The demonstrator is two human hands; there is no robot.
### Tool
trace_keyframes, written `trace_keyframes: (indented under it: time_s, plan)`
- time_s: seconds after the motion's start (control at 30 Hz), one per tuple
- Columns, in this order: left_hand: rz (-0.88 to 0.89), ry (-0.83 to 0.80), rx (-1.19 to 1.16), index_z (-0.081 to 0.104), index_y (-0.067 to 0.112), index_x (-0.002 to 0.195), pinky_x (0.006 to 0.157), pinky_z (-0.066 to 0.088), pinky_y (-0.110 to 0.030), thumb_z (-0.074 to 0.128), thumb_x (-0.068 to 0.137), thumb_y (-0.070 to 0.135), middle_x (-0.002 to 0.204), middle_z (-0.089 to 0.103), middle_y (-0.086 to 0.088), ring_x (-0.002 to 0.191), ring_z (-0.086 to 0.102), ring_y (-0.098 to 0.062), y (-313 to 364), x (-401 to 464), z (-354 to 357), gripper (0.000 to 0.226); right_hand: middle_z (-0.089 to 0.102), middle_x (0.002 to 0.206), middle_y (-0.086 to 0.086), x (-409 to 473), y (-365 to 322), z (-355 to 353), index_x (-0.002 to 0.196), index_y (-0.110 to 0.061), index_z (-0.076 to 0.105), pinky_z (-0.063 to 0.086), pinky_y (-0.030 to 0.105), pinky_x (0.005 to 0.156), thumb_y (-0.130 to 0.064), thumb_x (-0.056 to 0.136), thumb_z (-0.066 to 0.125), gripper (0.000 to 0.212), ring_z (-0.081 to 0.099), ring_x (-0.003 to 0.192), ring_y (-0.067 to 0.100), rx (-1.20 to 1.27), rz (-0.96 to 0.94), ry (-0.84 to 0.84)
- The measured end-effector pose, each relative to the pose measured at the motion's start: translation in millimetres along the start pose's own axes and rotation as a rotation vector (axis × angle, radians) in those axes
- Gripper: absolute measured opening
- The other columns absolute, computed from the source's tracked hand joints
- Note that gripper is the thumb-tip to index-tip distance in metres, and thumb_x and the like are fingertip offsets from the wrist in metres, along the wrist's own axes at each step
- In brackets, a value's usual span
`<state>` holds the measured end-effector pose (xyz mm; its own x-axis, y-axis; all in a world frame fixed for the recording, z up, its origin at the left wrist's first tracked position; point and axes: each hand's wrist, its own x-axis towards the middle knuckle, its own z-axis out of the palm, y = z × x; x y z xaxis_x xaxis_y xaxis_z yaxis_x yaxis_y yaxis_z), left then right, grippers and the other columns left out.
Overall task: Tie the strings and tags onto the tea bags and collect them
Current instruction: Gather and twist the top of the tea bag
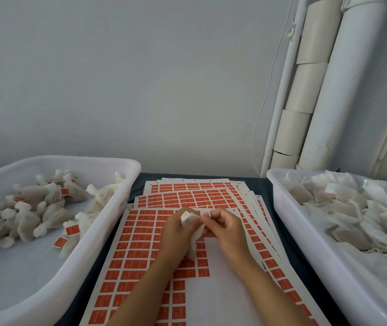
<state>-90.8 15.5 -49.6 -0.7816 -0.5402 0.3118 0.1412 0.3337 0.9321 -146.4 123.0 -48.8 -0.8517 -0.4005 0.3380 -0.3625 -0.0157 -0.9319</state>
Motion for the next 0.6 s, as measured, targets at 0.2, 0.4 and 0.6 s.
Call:
trace_keyframes:
  time_s: [0.2,0.4,0.6]
  plan:
    - [0.028,-0.083,0.014,0.058,0.030,0.088,0.055,0.046,-0.010,0.055,0.092,0.033,0.085,0.064,0.012,0.078,0.063,-0.008,2.1,-1.6,-4.8,0.005,0.068,0.072,-0.011,-0.5,1.6,-5.8,0.079,-0.022,0.065,0.052,0.012,0.060,-0.016,0.087,0.063,0.009,0.068,0.067,0.005,-0.150,-0.080,-0.013]
    - [0.035,-0.220,0.095,0.057,0.033,0.091,0.060,0.044,-0.009,0.050,0.091,0.043,0.084,0.063,0.020,0.080,0.061,-0.002,1.9,-3.0,-4.8,0.013,0.058,0.078,-0.023,-3.5,2.6,-4.2,0.091,-0.028,0.057,0.048,0.004,0.063,-0.023,0.087,0.062,0.008,0.064,0.068,0.000,-0.359,-0.206,0.006]
    - [0.118,-0.210,0.068,0.064,0.029,0.080,0.069,0.044,-0.004,0.049,0.095,0.031,0.076,0.065,0.022,0.080,0.059,0.004,3.5,-3.1,-7.5,0.021,0.056,0.076,-0.025,-4.0,-0.2,-6.4,0.088,-0.030,0.057,0.046,0.002,0.062,-0.020,0.087,0.063,0.012,0.062,0.066,-0.001,-0.424,-0.272,0.021]
